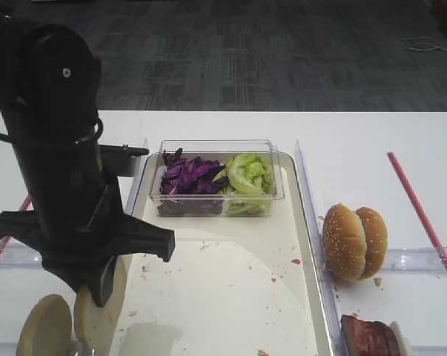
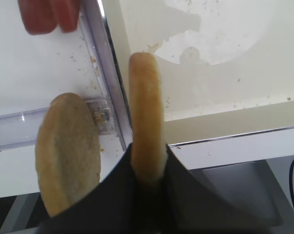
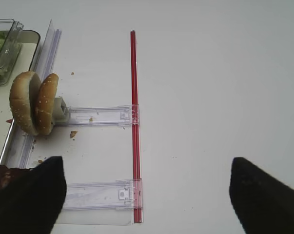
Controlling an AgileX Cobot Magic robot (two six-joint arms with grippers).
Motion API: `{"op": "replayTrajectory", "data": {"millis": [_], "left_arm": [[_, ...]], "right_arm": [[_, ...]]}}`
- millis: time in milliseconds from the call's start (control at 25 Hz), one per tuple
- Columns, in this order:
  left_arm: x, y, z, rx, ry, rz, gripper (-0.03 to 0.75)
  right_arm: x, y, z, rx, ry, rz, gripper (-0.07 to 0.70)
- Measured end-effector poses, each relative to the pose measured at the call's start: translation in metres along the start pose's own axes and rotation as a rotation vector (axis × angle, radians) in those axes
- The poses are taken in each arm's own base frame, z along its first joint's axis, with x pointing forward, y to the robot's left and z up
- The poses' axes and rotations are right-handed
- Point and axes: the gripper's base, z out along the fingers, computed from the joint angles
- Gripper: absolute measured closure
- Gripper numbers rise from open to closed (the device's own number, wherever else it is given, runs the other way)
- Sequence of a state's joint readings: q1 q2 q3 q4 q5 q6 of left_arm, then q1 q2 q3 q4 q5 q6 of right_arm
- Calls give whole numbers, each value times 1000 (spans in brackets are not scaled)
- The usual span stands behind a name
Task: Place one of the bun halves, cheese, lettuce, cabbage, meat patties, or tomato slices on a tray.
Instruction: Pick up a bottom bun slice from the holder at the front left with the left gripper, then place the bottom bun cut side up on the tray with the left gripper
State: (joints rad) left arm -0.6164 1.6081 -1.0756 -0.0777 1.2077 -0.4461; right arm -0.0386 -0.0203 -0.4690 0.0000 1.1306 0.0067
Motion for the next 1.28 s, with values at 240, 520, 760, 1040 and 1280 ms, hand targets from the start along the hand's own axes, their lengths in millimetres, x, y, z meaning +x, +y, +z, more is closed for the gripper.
{"op": "replayTrajectory", "data": {"millis": [240, 520, 760, 1040, 1280], "left_arm": [[2, -1, -13, 26, -42, 17, 645], [4, -7, -14, 92, -14, 40, 645], [-5, -7, -16, 202, -71, -1, 645], [-19, -13, -13, 376, -90, 17, 647], [-34, -23, 4, 477, -84, 50, 647]], "right_arm": [[0, 0, 0, 0, 0, 0, -67], [0, 0, 0, 0, 0, 0, -67], [0, 0, 0, 0, 0, 0, -67], [0, 0, 0, 0, 0, 0, -67], [0, 0, 0, 0, 0, 0, -67]]}}
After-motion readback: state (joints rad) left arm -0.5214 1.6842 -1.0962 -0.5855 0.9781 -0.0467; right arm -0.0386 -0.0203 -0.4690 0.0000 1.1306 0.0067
